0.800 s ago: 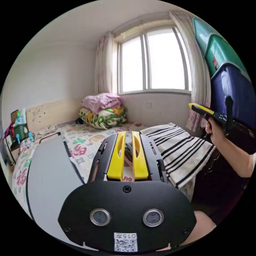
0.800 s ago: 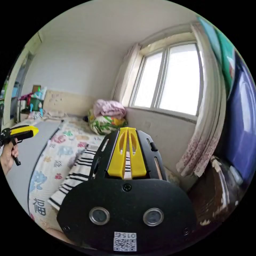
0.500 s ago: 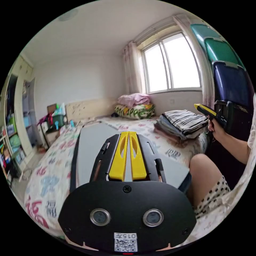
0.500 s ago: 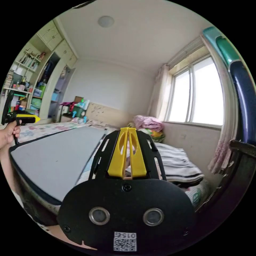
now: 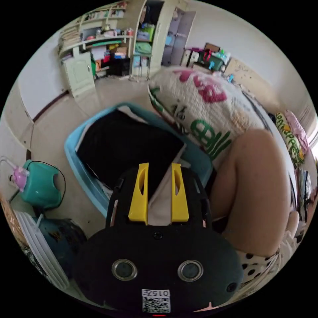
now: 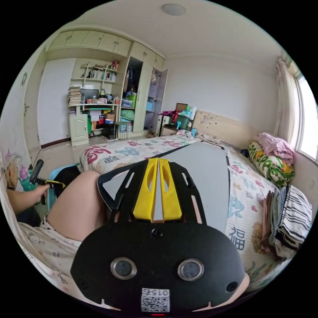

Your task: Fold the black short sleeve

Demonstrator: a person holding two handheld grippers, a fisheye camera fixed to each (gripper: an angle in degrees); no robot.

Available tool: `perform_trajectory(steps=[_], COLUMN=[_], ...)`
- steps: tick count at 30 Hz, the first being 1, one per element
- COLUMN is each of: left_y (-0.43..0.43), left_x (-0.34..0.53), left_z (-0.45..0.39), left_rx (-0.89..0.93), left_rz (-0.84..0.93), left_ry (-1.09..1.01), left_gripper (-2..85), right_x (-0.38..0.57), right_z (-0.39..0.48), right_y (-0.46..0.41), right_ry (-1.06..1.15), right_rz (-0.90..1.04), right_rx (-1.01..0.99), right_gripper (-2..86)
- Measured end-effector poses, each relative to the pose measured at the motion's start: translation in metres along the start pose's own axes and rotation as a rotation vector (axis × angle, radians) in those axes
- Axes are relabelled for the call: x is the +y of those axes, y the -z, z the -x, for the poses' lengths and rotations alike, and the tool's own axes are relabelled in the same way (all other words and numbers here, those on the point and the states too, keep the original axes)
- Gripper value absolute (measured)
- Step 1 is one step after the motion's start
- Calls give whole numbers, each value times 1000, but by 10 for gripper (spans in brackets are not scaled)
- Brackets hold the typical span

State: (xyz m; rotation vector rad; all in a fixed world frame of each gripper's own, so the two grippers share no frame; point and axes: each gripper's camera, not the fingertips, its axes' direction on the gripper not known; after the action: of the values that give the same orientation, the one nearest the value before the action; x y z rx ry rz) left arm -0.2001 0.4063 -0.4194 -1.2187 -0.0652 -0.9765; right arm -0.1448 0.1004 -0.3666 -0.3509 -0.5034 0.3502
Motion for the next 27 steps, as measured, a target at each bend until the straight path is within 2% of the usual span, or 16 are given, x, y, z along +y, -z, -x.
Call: perform_trajectory(steps=[6, 8, 10, 14, 17, 18, 24, 27], left_y=[-93, -103, -112, -114, -116, -120, -131, -109], left_x=[5, 8, 13, 29, 44, 49, 62, 74], left_z=[-1, -5, -1, 34, 69, 80, 75, 85], left_rx=[-67, -198, -201, -45, 143, 130, 28, 83], left_rz=[169, 153, 144, 109, 96, 103, 76, -50], left_ry=[-93, -81, -65, -12, 22, 61, 6, 30], left_gripper=[136, 135, 124, 108, 43, 14, -3, -3], right_x=[60, 78, 94, 130, 153, 161, 184, 193], right_z=[26, 27, 25, 20, 19, 18, 3, -14], right_y=[-7, -8, -7, -6, -8, -9, -6, 6], right_ry=[88, 96, 91, 93, 96, 93, 40, 5], right_rz=[52, 71, 88, 112, 126, 130, 157, 152], right_rx=[-15, -9, -13, -34, -51, -58, -130, -133], right_gripper=[-10, -10, -10, -10, -10, -10, -10, -10])
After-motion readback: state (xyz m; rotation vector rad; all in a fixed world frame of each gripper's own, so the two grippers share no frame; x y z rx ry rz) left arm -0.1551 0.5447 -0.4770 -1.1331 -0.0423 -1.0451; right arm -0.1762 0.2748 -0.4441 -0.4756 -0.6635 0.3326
